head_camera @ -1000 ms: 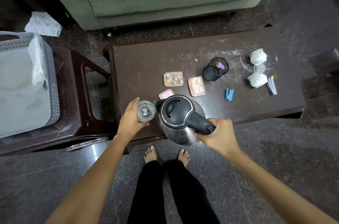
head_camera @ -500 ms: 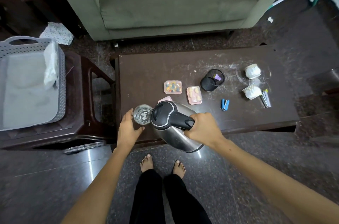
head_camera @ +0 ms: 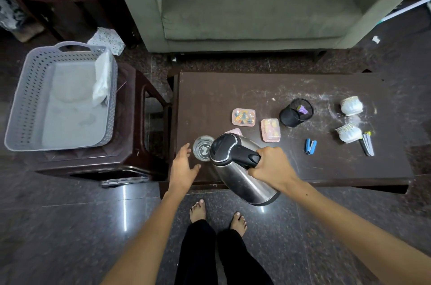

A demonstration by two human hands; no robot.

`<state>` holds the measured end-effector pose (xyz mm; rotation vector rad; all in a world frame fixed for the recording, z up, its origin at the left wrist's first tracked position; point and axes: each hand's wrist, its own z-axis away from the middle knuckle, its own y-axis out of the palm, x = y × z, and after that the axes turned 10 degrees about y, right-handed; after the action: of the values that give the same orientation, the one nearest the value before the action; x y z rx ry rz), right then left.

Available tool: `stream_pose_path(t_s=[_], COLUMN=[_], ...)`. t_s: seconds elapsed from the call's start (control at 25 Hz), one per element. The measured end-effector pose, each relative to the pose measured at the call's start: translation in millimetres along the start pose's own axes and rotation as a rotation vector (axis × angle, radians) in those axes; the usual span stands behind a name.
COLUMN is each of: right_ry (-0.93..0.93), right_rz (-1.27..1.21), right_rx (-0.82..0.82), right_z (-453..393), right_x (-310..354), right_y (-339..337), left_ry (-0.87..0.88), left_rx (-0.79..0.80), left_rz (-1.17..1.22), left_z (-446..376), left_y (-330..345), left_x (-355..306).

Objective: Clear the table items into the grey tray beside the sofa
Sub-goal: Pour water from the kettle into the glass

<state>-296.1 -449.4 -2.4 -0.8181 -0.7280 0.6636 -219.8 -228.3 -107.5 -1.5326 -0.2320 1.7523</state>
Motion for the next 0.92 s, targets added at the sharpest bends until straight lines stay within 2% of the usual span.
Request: stream_pose_path(t_s=[0.92], right_ry=[-0.087], right_rz=[0.224], right_rx=[0.046], right_z=[-29.6], right_x=[22.8], right_y=[-12.2], left_ry=[-0.016], left_rx=[-0.009], left_rz=[0.074], left_z=[1.0], left_y=[1.6], left_x=[0.8])
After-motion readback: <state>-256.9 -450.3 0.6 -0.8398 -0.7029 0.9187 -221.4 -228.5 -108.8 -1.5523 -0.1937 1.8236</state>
